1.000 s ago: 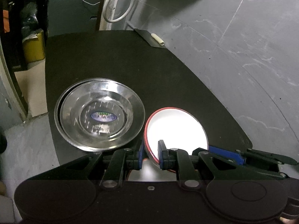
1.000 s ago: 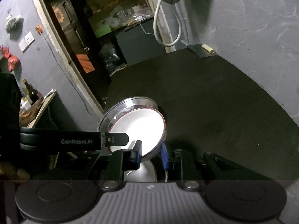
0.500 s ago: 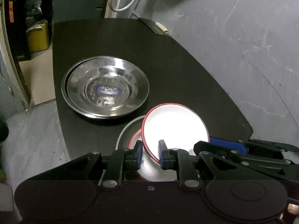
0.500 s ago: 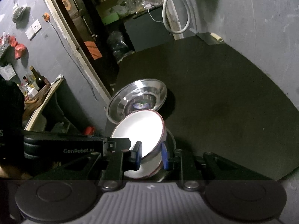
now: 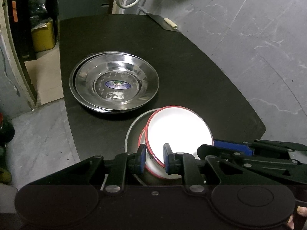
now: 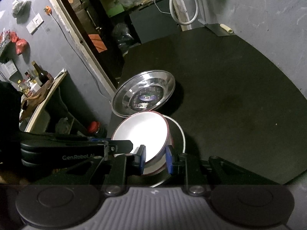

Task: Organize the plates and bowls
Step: 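Lower the white bowl into the stainless bowl with both tools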

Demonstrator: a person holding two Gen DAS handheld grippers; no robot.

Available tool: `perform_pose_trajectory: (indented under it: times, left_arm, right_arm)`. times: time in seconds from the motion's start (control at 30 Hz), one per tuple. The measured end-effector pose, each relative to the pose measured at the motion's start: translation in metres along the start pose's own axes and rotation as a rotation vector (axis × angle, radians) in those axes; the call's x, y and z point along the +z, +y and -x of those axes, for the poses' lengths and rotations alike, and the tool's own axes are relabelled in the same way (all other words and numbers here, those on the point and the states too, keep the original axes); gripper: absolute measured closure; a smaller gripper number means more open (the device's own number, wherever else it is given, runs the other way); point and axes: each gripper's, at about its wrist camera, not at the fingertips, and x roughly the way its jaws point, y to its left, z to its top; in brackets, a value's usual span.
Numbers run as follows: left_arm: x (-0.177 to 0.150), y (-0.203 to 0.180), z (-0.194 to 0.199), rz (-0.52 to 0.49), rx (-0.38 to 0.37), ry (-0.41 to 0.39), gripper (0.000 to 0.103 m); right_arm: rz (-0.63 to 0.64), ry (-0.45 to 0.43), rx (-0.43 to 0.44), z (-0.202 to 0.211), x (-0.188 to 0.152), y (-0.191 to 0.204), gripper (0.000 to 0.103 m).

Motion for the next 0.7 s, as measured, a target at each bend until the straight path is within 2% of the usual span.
perform_pose_trajectory:
  times: [0.7]
  left_arm:
    - [0.0017,-0.0078,-0.0033,-0.03,0.02,0.016,0.081]
  right_arm:
    - [-0.011,0.02,-0.002,-0.0014,-0.0007,-0.0022,0.078]
